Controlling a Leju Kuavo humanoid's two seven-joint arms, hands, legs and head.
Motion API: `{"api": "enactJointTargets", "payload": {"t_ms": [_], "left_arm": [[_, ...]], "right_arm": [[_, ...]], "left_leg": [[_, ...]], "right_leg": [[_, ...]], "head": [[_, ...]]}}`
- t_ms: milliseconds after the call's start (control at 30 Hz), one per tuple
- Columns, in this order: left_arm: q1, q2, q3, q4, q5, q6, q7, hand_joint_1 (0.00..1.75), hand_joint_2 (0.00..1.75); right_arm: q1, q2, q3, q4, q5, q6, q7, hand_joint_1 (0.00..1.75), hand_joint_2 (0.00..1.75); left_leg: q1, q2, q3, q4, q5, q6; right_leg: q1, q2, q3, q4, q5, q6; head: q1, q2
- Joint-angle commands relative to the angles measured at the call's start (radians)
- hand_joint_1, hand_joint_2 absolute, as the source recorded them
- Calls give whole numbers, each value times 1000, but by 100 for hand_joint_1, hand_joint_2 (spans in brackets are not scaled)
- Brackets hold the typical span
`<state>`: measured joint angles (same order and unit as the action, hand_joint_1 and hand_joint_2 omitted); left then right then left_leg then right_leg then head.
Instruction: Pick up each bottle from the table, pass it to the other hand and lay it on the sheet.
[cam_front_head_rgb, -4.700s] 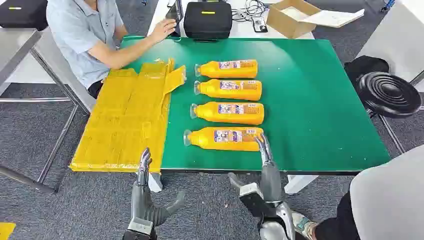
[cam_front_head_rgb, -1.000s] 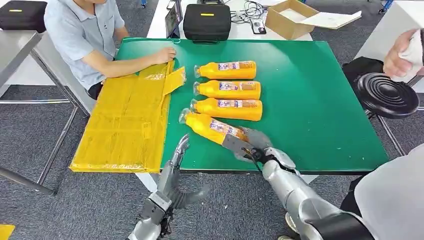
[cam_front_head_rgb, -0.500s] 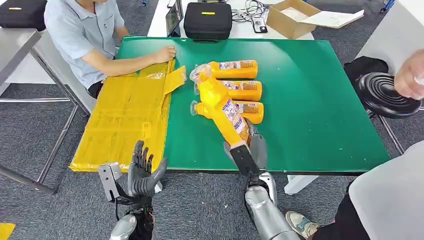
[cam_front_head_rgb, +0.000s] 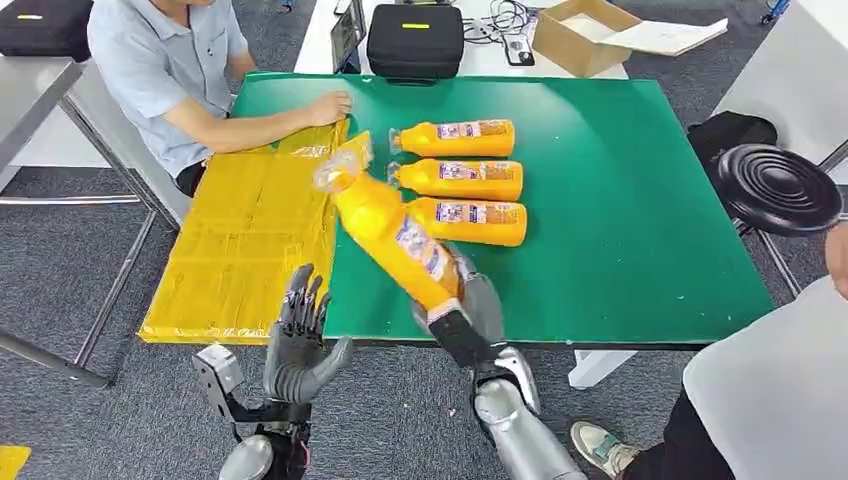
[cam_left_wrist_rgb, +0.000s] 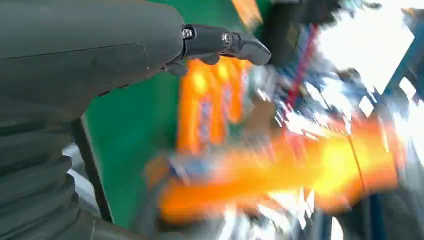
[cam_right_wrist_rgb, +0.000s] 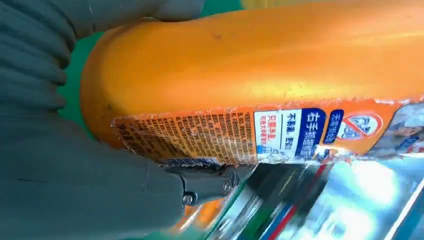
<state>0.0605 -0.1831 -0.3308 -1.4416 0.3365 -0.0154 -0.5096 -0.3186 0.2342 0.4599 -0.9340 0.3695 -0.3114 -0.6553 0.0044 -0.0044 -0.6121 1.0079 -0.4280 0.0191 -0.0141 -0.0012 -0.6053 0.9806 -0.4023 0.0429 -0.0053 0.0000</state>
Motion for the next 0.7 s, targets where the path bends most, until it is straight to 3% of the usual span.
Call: {"api": "enactJointTargets", "payload": {"t_ms": [33, 267, 700], "left_arm": [[-49, 24, -33, 42, 1, -106, 12, 0, 175], [-76, 1, -6, 72, 45, -126, 53, 0, 175], [-88, -15, 12, 83, 78, -109, 76, 0, 175]], "right_arm": [[-87, 26, 282, 227, 114, 46, -40, 175, 175], [-66, 17, 393, 173, 133, 5, -43, 175, 175], [-63, 4, 450, 141, 112, -37, -43, 175, 175]], "left_leg": [[0, 0, 3, -1, -1, -1], [1, -1, 2, -1, 0, -1], [1, -2, 3, -1, -1, -1]], "right_leg": [[0, 1, 3, -1, 0, -1], [1, -1, 2, -1, -1, -1], [1, -3, 3, -1, -2, -2]], "head": [[0, 0], [0, 0], [0, 0]]}}
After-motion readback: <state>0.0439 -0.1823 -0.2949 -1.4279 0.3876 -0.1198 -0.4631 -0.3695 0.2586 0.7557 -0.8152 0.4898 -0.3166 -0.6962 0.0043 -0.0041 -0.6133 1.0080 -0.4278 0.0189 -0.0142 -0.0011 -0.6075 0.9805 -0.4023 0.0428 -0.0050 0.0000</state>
